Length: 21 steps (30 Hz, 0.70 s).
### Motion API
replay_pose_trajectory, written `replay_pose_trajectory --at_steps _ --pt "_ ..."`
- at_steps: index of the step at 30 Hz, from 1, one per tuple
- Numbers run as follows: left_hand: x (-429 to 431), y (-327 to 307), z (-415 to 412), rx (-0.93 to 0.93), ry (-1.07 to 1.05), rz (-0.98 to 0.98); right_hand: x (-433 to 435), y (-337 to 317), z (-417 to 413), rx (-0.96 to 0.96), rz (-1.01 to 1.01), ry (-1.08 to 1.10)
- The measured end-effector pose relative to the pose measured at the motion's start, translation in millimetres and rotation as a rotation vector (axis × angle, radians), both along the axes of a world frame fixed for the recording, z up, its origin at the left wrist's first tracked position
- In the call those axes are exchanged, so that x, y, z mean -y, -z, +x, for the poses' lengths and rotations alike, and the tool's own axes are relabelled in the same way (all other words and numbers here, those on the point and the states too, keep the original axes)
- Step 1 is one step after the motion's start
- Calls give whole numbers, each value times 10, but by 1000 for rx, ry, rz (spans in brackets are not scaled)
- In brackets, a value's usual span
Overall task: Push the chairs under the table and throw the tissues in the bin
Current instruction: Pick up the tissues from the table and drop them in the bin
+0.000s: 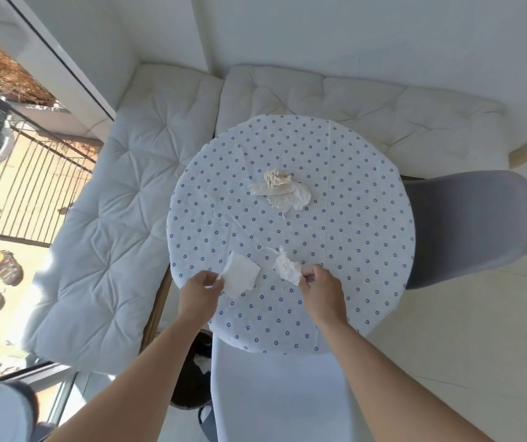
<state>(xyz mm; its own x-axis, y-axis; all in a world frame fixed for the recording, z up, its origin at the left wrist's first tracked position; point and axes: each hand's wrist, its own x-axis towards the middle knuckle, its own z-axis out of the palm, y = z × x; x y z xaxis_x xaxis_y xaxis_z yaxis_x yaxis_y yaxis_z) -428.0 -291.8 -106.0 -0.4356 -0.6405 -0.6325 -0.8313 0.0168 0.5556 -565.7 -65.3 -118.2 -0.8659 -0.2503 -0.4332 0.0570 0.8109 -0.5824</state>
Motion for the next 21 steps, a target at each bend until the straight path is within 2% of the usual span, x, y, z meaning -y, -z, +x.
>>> replay_pose_trajectory --at_steps 12,21 --pt "115 -459 1746 -49 -103 -15 218 -387 1465 21 -33 -31" --pt "247 -437 3243 -22 -222 6 573 -444 2643 99 -38 -170"
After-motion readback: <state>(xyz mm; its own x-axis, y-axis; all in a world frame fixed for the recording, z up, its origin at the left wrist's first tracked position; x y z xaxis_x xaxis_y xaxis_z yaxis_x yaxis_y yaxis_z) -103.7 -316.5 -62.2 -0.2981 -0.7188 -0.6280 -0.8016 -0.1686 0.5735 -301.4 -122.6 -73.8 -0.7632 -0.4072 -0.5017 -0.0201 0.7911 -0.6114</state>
